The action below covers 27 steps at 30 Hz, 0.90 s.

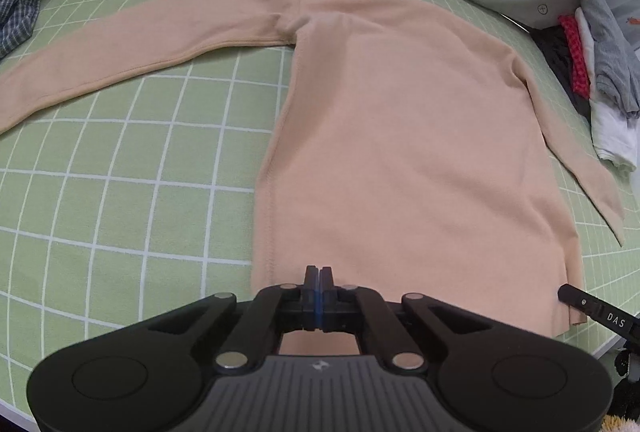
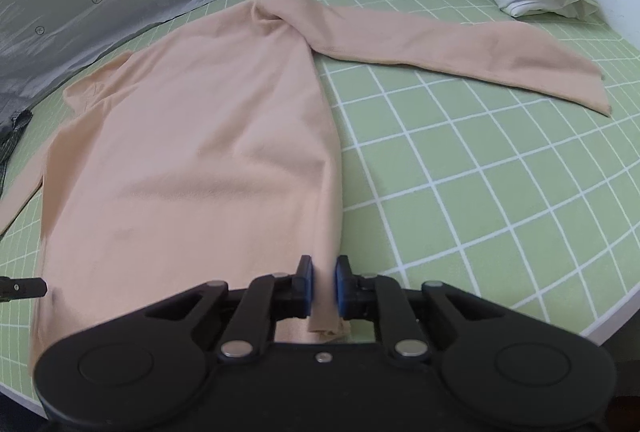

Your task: Fold clothes

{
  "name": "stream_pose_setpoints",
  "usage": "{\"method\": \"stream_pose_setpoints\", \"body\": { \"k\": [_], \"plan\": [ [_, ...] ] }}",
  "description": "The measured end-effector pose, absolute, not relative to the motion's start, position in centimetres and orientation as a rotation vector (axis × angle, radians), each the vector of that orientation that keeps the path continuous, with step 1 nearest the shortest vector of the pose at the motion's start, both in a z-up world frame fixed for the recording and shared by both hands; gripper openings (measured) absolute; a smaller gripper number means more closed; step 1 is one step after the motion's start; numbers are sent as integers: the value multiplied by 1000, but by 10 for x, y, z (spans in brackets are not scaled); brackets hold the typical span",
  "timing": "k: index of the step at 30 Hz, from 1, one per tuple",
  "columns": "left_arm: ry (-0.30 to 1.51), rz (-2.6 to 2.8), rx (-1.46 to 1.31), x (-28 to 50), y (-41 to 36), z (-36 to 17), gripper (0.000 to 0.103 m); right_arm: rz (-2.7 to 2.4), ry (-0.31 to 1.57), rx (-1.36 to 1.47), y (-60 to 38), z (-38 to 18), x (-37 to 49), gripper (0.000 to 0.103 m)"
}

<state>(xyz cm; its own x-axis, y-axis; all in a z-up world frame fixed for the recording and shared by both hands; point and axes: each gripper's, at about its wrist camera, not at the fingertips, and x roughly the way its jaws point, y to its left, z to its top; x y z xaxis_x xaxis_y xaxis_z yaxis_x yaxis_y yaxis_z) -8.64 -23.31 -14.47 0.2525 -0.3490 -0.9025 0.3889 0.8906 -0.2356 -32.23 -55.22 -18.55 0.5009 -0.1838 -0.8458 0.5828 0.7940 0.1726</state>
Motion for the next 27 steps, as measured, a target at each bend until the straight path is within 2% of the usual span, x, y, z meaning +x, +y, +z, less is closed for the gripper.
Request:
{"method": "stream_pose_setpoints", "body": {
  "k": [8,9,10,11,13,14,15,17,19,21,23,25,27],
  "plan": [
    [1238,-345,-24,-88,-186,-144,0,-477,984,515,-553,-185,-336,13],
    [1240,-341,-51,-87,-182,-144,0,-486,982,530,-556,-185,-336,19],
    [1236,-349,-65,-87,-182,-143,0,-501,975,537,-557,-184,-336,33],
    [1231,-359,-75,-87,-182,-141,0,-517,967,543,-559,-183,-336,39],
    [1213,-379,-46,-87,-192,-138,1,-536,951,544,-561,-182,-335,42],
    [1212,-393,-29,-88,-198,-139,5,-546,943,545,-562,-181,-334,46],
    [1213,-407,-12,-88,-203,-139,15,-554,940,534,-562,-180,-333,51],
    [1218,-419,13,-89,-213,-142,26,-564,939,504,-562,-180,-331,55],
    [1226,-422,44,-91,-221,-146,27,-565,944,464,-561,-179,-328,63],
    [1233,-420,69,-93,-227,-149,33,-560,948,423,-560,-178,-326,67],
    [1240,-409,84,-93,-230,-153,33,-554,953,387,-559,-178,-323,71],
    [1240,-401,89,-95,-231,-154,33,-553,963,365,-560,-179,-322,79],
    [1237,-403,86,-94,-231,-155,31,-563,965,345,-561,-180,-321,80]
  ]
}}
